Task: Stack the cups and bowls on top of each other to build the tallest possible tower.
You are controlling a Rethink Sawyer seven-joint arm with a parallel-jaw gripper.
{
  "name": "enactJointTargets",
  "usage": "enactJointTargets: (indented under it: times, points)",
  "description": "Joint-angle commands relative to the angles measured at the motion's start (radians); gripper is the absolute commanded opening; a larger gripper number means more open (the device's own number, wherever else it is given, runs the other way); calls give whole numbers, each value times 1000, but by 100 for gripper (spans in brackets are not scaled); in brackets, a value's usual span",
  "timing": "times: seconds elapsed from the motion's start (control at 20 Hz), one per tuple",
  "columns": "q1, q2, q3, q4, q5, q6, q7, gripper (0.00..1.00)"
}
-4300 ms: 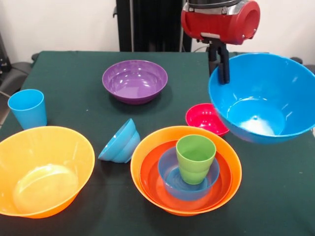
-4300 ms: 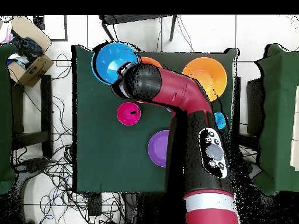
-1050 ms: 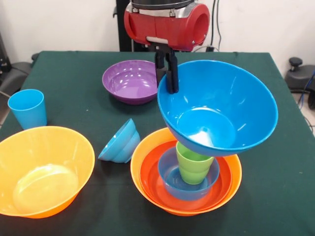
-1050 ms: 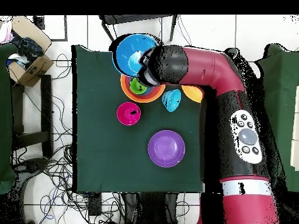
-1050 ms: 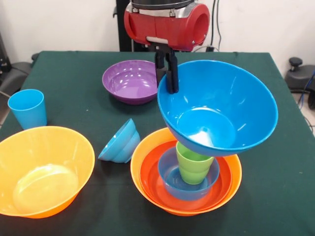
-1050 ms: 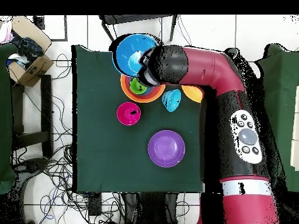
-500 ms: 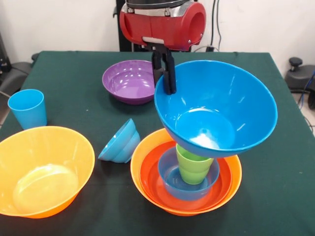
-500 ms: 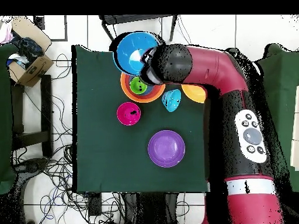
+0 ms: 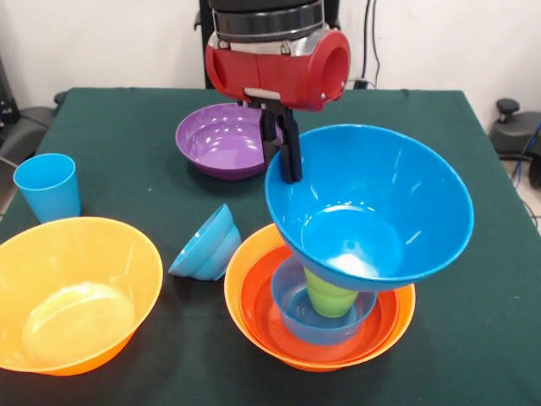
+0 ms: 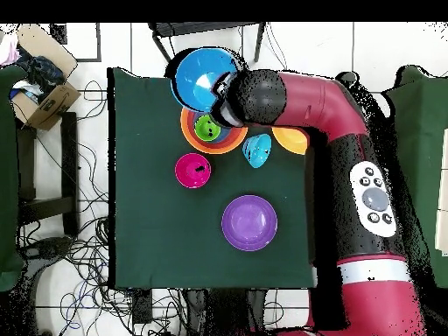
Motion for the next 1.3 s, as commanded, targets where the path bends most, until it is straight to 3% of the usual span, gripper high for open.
enactJointTargets:
  times: [0.05,1.3]
  points:
    - [-12,53,59,49,-88,-43,-243,0]
    - [-67,40,115,101,-101,-14,-257,0]
